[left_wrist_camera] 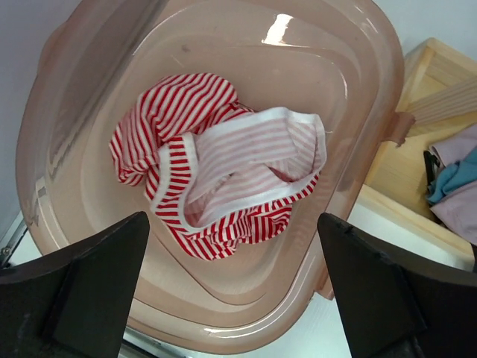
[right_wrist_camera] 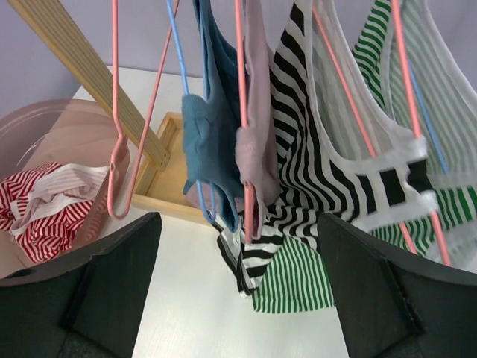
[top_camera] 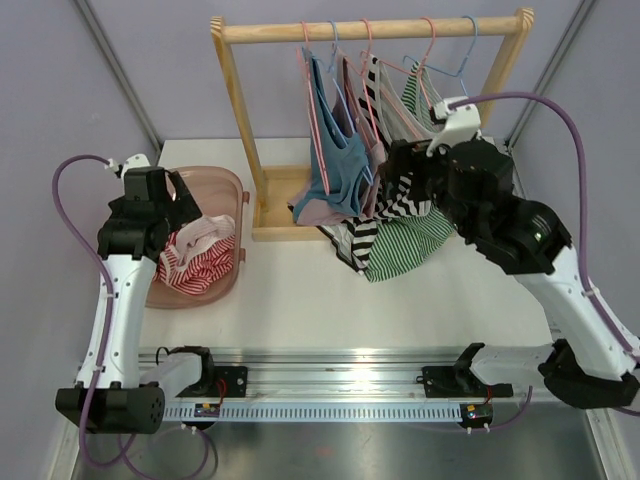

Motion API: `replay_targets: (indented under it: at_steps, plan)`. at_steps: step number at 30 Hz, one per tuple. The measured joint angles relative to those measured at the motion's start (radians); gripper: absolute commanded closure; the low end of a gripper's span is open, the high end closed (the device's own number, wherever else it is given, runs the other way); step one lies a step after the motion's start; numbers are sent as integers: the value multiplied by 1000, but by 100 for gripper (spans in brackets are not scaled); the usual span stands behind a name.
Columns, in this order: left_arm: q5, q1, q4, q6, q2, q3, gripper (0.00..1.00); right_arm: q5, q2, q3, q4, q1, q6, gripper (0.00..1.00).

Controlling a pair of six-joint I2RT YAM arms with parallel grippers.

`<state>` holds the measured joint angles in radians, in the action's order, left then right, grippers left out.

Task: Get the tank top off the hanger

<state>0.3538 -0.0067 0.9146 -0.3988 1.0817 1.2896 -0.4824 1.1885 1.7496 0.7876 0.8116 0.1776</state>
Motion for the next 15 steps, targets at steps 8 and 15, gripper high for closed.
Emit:
replay_targets:
  at_steps: [8,15]
  plan:
    - [-145,-38,-30,50,-132,-110,1,35,306,328,86,-14,-52,33]
    - [-202,-174,-56,64,-280,-254,1,129,489,507,123,-109,-80,38]
